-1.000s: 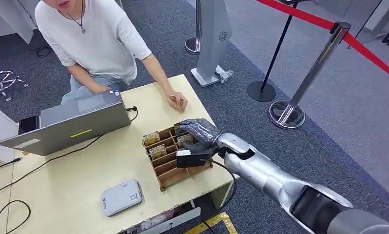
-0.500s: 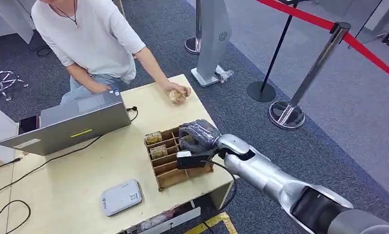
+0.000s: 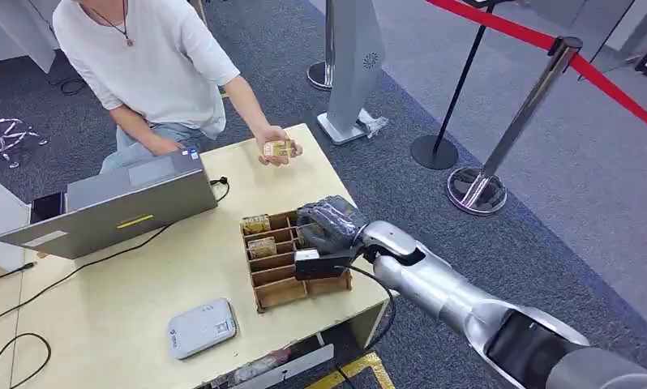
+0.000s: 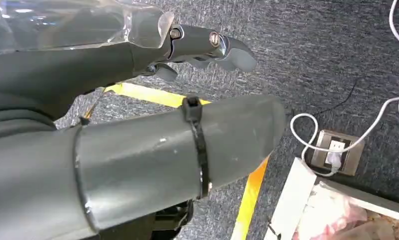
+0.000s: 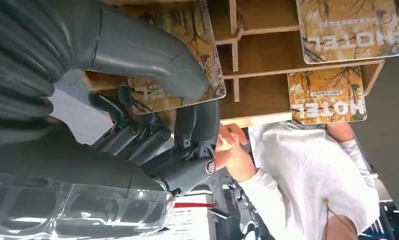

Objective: Pass the card to the sensor for recognition and then transmit it.

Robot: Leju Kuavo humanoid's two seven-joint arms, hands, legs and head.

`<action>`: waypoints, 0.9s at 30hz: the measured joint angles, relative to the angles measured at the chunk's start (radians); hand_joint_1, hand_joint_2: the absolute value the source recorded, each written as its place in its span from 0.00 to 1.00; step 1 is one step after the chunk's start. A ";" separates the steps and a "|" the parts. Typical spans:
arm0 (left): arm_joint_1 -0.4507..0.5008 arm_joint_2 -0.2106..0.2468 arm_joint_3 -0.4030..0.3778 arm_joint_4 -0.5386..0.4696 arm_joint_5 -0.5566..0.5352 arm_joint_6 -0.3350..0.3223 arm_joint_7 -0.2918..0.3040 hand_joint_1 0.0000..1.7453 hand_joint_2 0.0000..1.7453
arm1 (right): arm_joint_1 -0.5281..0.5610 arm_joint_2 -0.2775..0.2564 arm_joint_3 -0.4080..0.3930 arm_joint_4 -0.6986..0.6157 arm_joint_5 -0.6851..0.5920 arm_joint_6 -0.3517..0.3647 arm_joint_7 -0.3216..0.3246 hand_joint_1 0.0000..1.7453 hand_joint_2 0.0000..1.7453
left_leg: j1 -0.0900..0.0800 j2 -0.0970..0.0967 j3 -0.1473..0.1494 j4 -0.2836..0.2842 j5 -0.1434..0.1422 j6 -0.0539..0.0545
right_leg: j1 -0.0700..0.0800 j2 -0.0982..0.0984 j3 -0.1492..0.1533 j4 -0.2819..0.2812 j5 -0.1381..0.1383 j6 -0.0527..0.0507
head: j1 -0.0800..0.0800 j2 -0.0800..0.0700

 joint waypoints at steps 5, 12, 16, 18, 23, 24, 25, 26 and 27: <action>-0.001 0.000 0.000 0.000 -0.002 0.000 -0.004 0.00 0.00 | 0.001 -0.002 -0.002 -0.003 0.001 -0.023 -0.003 1.00 1.00 | 0.000 0.000 0.000 0.000 0.000 0.000 | 0.000 0.000 0.000 0.000 0.000 0.000 | 0.000 0.000; -0.001 0.000 0.000 0.000 -0.002 0.002 -0.006 0.00 0.00 | 0.006 -0.008 -0.010 -0.041 0.005 -0.061 -0.010 1.00 1.00 | 0.000 0.000 0.000 0.000 0.000 0.000 | 0.000 0.000 0.000 0.000 0.000 0.000 | 0.000 0.000; -0.001 0.000 0.000 0.000 0.002 0.007 -0.006 0.00 0.00 | 0.007 -0.008 -0.018 -0.073 0.021 -0.102 -0.020 1.00 1.00 | 0.000 0.000 0.000 0.000 0.000 0.000 | 0.000 0.000 0.000 0.000 0.000 0.000 | 0.000 0.000; -0.001 0.000 0.000 0.000 0.005 0.010 -0.006 0.00 0.00 | 0.007 -0.008 -0.021 -0.086 0.035 -0.116 -0.024 1.00 1.00 | 0.000 0.000 0.000 0.000 0.000 0.000 | 0.000 0.000 0.000 0.000 0.000 0.000 | 0.000 0.000; -0.001 -0.001 0.000 0.000 0.011 0.015 -0.006 0.00 0.00 | 0.002 0.003 -0.032 -0.109 0.070 -0.164 -0.034 1.00 1.00 | 0.000 0.000 -0.001 0.000 0.000 0.000 | 0.000 0.000 0.000 0.000 0.000 0.000 | 0.000 0.000; -0.001 -0.001 0.001 0.000 0.011 0.016 -0.006 0.00 0.00 | 0.001 0.006 -0.033 -0.114 0.080 -0.177 -0.035 1.00 1.00 | 0.000 0.000 -0.001 0.000 0.000 0.000 | 0.000 0.000 0.000 0.000 0.000 0.000 | 0.000 0.000; -0.001 -0.001 0.001 0.000 0.013 0.018 -0.006 0.00 0.00 | 0.000 0.010 -0.034 -0.119 0.086 -0.187 -0.036 1.00 1.00 | 0.000 0.000 -0.001 0.000 0.000 0.000 | 0.000 0.000 0.000 0.000 0.000 0.000 | 0.000 0.000; -0.001 -0.001 0.001 0.000 0.014 0.018 -0.006 0.00 0.00 | 0.000 0.014 -0.034 -0.125 0.089 -0.193 -0.036 1.00 1.00 | 0.000 0.000 -0.001 0.000 0.000 0.000 | 0.000 0.000 0.000 0.000 0.000 0.000 | 0.000 0.000; -0.001 -0.001 0.001 0.000 0.015 0.019 -0.006 0.00 0.00 | 0.000 0.017 -0.035 -0.132 0.091 -0.199 -0.037 1.00 1.00 | 0.000 0.000 -0.001 0.000 0.000 0.000 | 0.000 0.000 0.000 0.000 0.000 0.000 | 0.000 0.000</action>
